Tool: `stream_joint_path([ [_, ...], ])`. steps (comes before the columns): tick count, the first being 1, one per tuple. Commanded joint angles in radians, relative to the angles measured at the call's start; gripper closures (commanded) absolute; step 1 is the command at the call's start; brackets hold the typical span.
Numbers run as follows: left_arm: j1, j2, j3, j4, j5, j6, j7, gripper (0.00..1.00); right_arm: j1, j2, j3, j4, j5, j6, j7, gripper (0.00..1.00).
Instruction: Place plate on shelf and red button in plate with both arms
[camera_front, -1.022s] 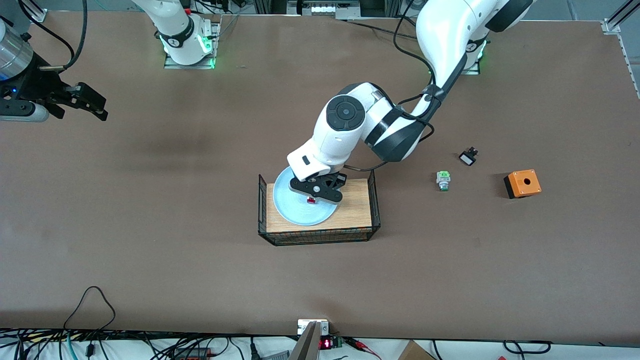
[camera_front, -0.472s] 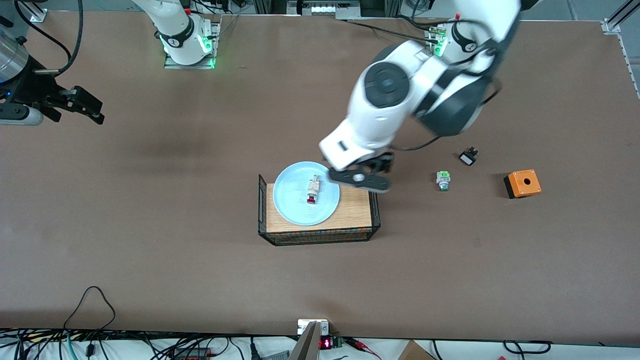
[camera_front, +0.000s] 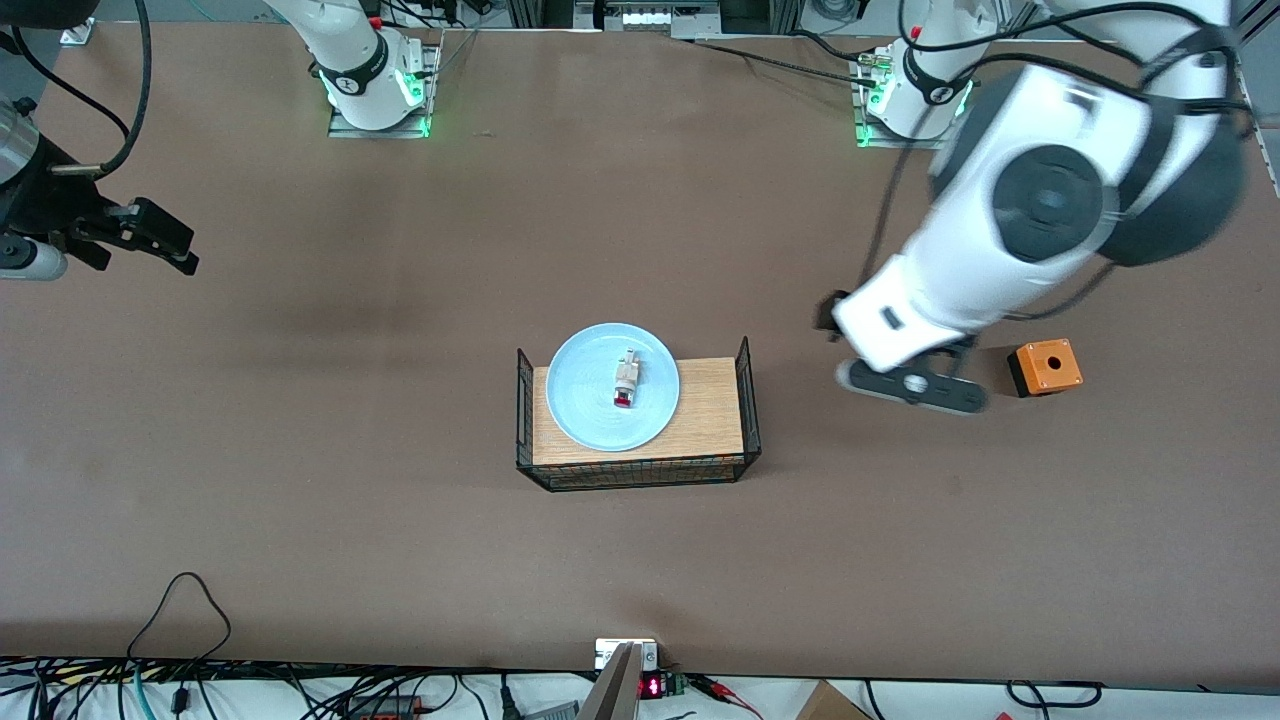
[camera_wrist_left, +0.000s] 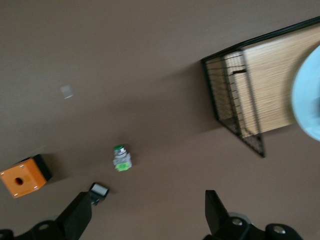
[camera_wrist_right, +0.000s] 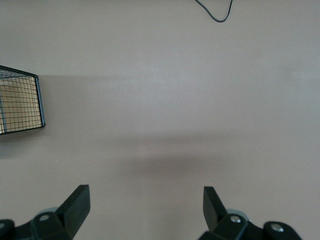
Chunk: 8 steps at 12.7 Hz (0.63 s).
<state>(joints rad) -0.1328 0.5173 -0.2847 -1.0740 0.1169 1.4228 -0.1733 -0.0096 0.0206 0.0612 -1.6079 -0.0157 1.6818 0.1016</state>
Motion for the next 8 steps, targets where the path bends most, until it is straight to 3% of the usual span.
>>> stream_joint_path([
  [1, 0.076, -0.063, -0.004, -0.043, 0.007, -0.068, 0.101, 0.00, -0.018, 0.013, 0.017, 0.028, 0.000, -0.011, -0.019, 0.00],
  [2, 0.100, -0.113, 0.030, -0.105, -0.005, -0.046, 0.141, 0.00, -0.020, 0.013, 0.017, 0.029, 0.000, -0.011, -0.022, 0.00],
  [5, 0.107, -0.346, 0.177, -0.422, -0.095, 0.216, 0.196, 0.00, -0.017, 0.013, 0.017, 0.028, 0.003, -0.017, -0.005, 0.00],
  [8, 0.066, -0.475, 0.287, -0.605, -0.167, 0.333, 0.213, 0.00, -0.013, 0.012, 0.017, 0.029, 0.003, -0.019, -0.014, 0.00],
])
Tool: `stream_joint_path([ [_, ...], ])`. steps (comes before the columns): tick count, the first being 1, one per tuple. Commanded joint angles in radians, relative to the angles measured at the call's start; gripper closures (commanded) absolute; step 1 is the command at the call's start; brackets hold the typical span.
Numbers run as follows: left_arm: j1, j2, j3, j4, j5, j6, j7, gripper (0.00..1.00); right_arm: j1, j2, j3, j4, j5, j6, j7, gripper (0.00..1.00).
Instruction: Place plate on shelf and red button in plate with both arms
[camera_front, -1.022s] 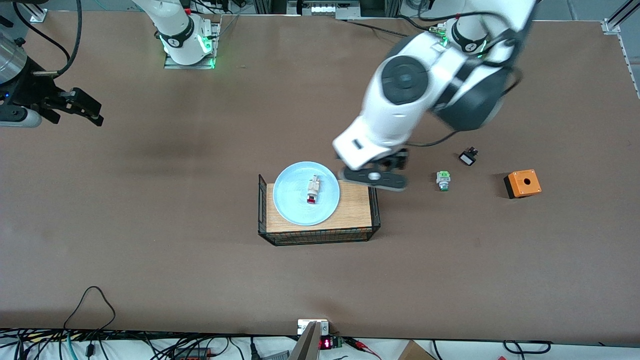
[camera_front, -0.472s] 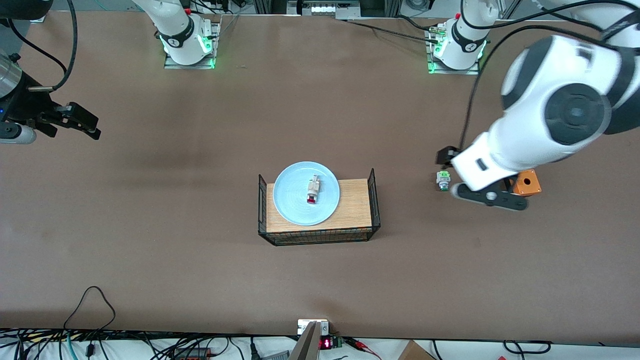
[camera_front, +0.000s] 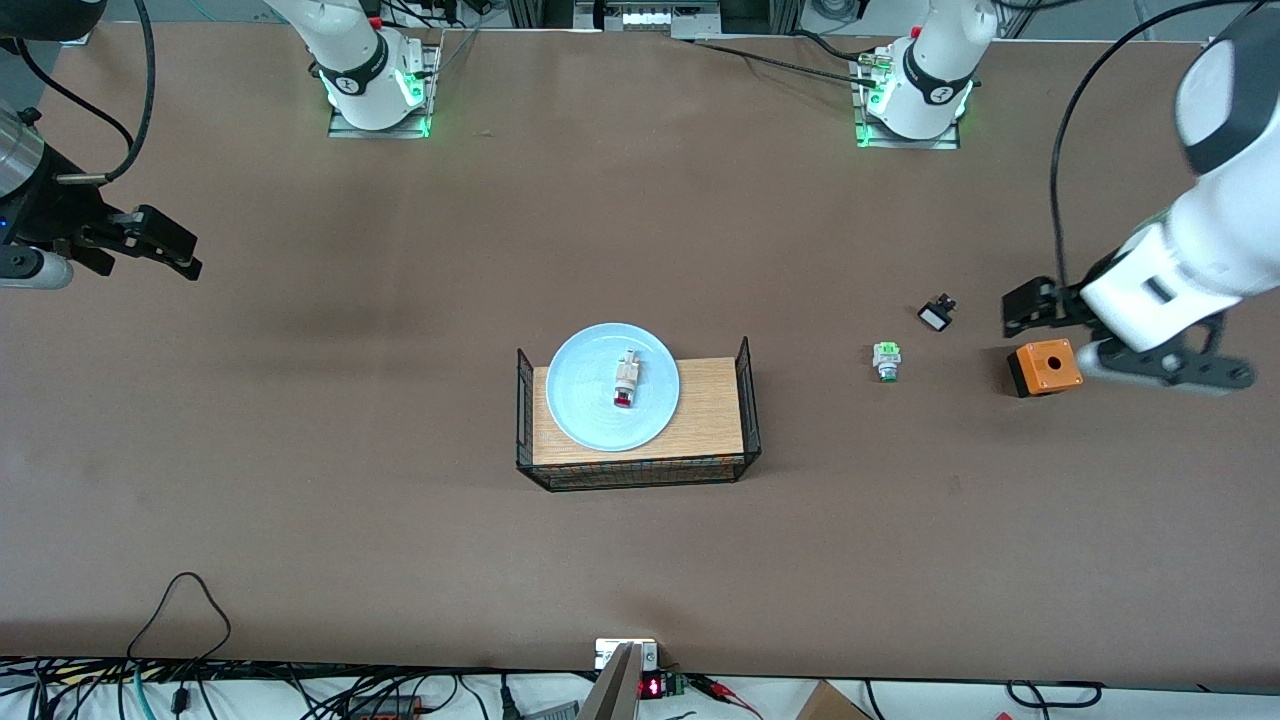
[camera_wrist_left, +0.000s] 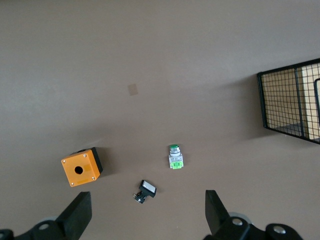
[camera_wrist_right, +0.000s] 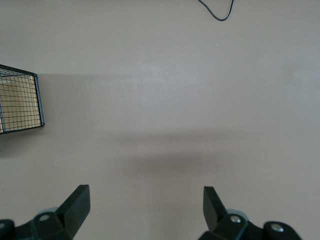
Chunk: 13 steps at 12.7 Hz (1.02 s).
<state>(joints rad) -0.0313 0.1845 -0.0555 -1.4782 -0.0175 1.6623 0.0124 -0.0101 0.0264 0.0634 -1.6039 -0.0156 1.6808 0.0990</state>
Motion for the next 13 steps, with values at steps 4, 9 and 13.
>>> stream_joint_path([
  [4, -0.073, -0.237, 0.080, -0.298, -0.006, 0.097, 0.021, 0.00, -0.007, 0.003, 0.015, 0.025, 0.002, -0.018, -0.010, 0.00],
  [9, -0.076, -0.215, 0.079, -0.268, 0.013, 0.079, 0.024, 0.00, -0.007, 0.003, 0.015, 0.025, 0.000, -0.018, -0.016, 0.00],
  [13, -0.079, -0.214, 0.079, -0.263, 0.013, 0.076, 0.024, 0.00, -0.011, 0.004, 0.013, 0.025, 0.003, -0.018, -0.018, 0.00],
])
